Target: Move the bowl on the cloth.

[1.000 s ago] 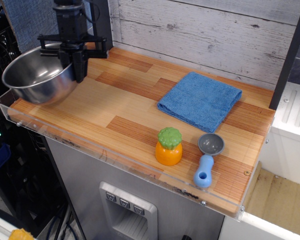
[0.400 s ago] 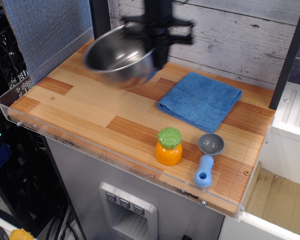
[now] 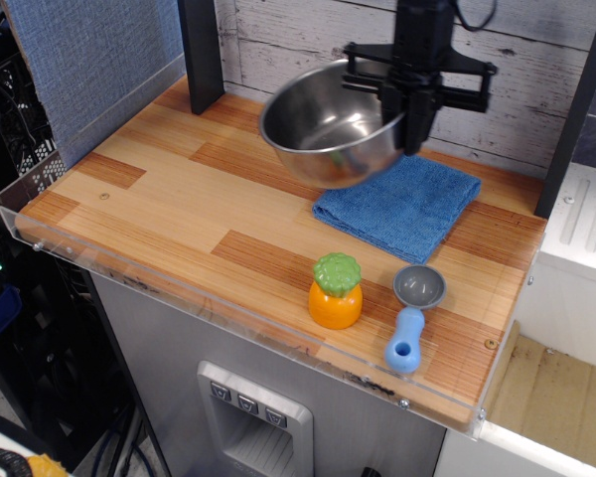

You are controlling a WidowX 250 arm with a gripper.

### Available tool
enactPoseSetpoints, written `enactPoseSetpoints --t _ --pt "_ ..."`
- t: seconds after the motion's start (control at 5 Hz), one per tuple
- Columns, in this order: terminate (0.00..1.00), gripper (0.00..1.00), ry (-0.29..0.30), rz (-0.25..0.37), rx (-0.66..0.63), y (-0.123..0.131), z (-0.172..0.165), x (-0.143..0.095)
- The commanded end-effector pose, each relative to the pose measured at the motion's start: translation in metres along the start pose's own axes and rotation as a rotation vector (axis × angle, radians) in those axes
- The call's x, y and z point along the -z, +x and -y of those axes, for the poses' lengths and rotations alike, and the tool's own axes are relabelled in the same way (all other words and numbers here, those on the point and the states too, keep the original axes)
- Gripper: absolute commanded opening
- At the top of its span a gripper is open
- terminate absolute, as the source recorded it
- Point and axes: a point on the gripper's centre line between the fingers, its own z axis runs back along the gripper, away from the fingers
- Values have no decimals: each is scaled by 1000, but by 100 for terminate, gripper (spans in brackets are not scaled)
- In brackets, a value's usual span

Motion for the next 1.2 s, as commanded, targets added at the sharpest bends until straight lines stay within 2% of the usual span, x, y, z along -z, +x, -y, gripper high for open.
enactPoseSetpoints --t 0.0,0.6,0.8,1.0 --pt "0 0 -2 45 33 1 18 -10" --pt "0 0 19 -1 45 15 27 26" --pt "0 0 28 4 38 18 27 30" --pt "0 100 75 36 60 12 24 18"
